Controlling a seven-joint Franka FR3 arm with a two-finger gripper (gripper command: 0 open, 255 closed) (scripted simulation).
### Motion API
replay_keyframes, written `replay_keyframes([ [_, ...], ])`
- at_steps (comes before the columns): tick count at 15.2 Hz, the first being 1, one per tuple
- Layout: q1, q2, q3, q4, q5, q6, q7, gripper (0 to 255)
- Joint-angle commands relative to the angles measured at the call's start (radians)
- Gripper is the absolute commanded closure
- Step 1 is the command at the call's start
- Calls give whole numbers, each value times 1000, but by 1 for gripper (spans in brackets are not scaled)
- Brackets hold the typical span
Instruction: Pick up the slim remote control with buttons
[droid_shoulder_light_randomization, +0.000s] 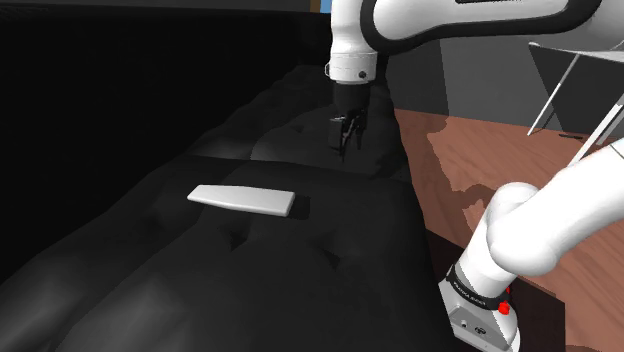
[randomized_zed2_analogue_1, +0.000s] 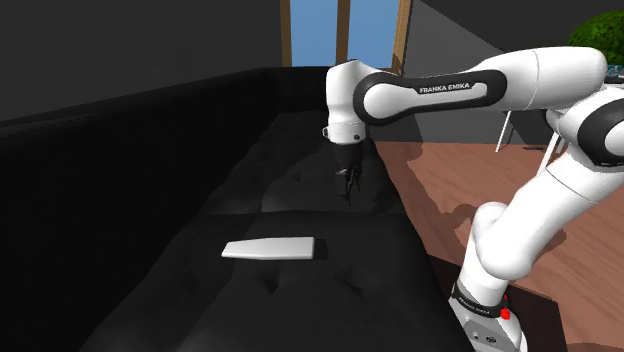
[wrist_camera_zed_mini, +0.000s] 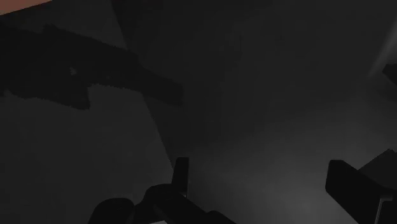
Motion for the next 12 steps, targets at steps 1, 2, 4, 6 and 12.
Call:
replay_keyframes([
  [1,14,65,30,56,-2,16,9,0],
  [2,21,97,45,83,-6,23,13,0],
  [4,35,160,74,140,-15,35,23,0],
  [6,49,225,102,200,-29,43,34,0],
  [12,101,428,184,405,-98,46,76,0],
])
